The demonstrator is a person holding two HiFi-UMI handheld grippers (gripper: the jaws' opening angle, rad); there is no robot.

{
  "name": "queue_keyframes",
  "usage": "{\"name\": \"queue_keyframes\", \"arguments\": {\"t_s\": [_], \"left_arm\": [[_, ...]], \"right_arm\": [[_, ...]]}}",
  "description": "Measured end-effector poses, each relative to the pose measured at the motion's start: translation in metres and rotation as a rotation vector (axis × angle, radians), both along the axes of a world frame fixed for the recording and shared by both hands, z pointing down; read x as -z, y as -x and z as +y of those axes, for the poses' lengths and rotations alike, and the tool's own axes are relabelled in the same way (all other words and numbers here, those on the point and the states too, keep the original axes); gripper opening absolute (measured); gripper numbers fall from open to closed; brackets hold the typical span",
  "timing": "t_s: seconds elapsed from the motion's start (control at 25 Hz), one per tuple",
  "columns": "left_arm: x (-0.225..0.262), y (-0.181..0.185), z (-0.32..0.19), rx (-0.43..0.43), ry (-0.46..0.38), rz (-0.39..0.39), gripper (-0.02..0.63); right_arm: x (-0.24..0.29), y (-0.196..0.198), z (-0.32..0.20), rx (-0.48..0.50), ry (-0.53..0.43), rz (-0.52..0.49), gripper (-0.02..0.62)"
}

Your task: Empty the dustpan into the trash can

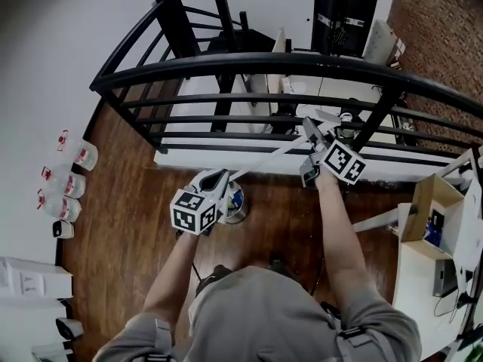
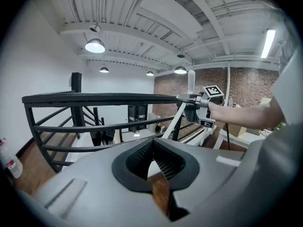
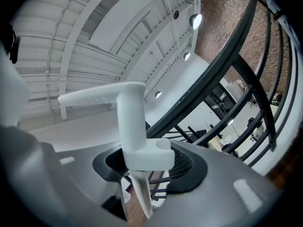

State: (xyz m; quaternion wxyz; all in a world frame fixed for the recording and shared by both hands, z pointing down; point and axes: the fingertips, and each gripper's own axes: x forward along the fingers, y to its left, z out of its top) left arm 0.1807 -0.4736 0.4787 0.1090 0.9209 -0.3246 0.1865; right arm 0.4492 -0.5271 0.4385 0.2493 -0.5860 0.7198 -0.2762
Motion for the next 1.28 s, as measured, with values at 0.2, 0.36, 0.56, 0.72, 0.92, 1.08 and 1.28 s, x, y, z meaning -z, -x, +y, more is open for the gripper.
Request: {"name": "queue_keyframes", "arguments": {"t_s": [0.2,0.36,0.56,0.72,0.92,1.08,1.28], "left_arm": [[-0.005,-0.018,-0.002,0.029,0.015,-0.028,0.0],[-0.007,-0.014,-0.002,0.062,0.021,-0.036,0.0],[-0.01,0.006,0.005,0.094,0.03,-0.024,0.0],[0.001,0.03,0.016,0.109,0.004,0.008,0.0],[0.014,0.097,0.037,0.146,-0.039,0.049,0.0],[0.023,0.166,0.063,0.174,-0.062,0.089,0.0],[0.033,0.236,0.105,0.163,-0.088,0.134,0.0]], "right_arm": [[-0.013,-0.016,-0.006,0.028,0.008,-0.027,0.195],[-0.011,-0.014,-0.015,0.047,0.002,-0.03,0.195],[0.005,0.017,-0.019,0.099,-0.016,0.002,0.195],[0.025,0.056,-0.012,0.13,-0.037,0.04,0.195],[0.067,0.144,-0.001,0.191,-0.122,0.119,0.195],[0.1,0.23,0.024,0.241,-0.181,0.202,0.193],[0.123,0.311,0.064,0.224,-0.213,0.308,0.193]]}}
